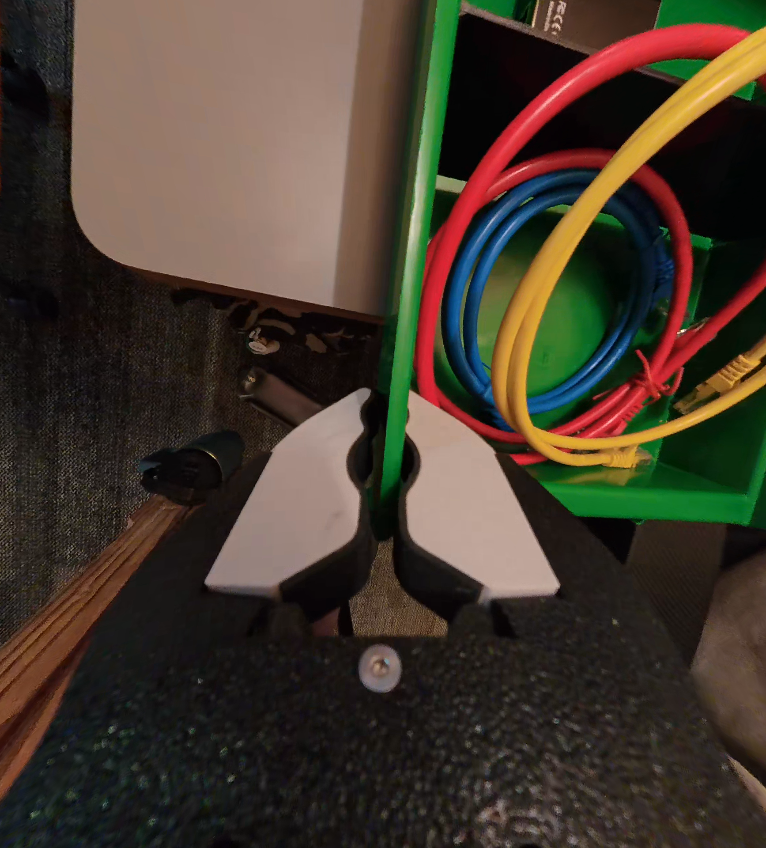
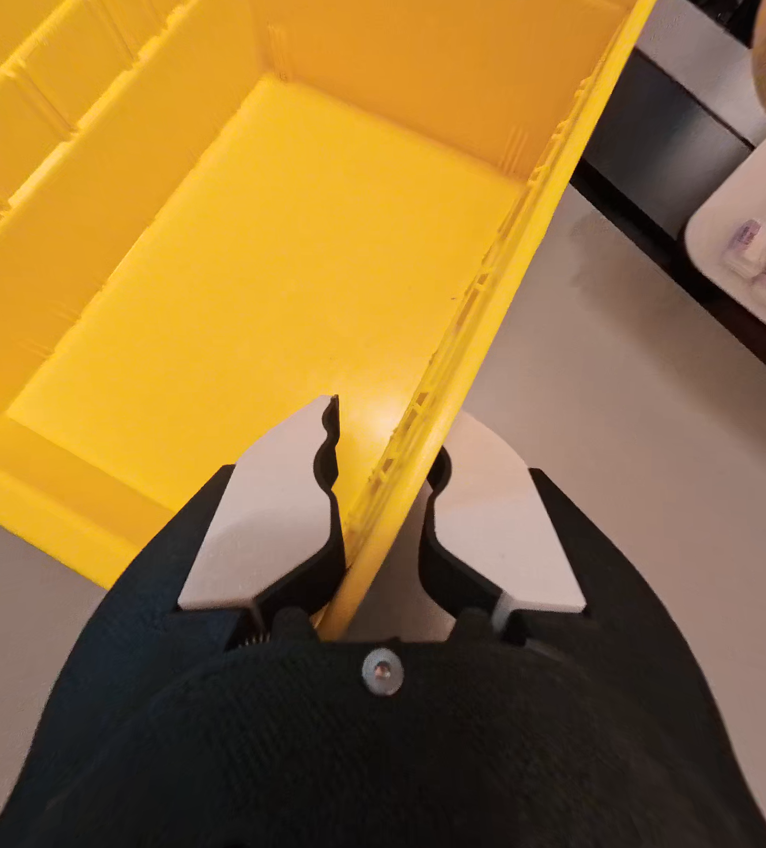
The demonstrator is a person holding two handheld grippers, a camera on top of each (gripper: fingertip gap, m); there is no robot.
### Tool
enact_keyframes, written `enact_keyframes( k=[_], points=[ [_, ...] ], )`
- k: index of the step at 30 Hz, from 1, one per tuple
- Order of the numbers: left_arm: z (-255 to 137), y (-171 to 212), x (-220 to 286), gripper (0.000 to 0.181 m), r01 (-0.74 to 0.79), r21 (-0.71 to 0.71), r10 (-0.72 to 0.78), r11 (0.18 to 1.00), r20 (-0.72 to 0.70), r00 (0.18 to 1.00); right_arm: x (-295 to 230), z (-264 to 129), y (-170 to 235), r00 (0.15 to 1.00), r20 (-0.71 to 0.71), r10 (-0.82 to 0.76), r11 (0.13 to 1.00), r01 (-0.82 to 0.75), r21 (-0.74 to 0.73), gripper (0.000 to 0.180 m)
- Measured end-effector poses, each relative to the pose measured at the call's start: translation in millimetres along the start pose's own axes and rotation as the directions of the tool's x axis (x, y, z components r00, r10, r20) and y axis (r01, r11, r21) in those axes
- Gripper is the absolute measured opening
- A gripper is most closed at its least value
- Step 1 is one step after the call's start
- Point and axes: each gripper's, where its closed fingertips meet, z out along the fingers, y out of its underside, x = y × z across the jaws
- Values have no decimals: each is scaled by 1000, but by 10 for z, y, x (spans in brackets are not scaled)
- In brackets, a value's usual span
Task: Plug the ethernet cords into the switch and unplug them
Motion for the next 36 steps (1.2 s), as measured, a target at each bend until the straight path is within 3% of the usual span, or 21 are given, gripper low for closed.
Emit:
enact_keyframes(
  k=[5,10,13,19,24,27,33,36],
  points=[
    [26,-102,-78,4,18,22,-18,1000,22,1000,195,-814,557,999,27,-42,999,42,21,38],
    [123,-351,-93,6,38,31,-38,999,23,999,566,-1774,1494,995,95,-16,999,13,30,38],
    [233,-586,-14,5,40,47,-40,998,6,999,1043,-2268,2047,996,40,84,996,-86,31,39],
    [527,-1172,267,5,54,88,-54,995,-5,999,2357,-3014,2820,930,-236,281,959,-277,53,40],
    [820,-1719,605,4,50,121,-50,991,-3,999,3267,-3246,3262,866,-370,338,936,-351,34,39],
    [1001,-2053,825,4,46,136,-44,990,-17,999,3641,-3263,3354,844,-373,386,918,-392,63,39],
    [1312,-2646,1159,5,72,217,-67,974,-32,997,4105,-3149,3370,867,-374,330,938,-346,25,39],
    [1387,-2786,1252,5,113,253,-107,961,-39,994,4217,-3050,3326,863,-340,373,924,-379,51,39]
  ],
)
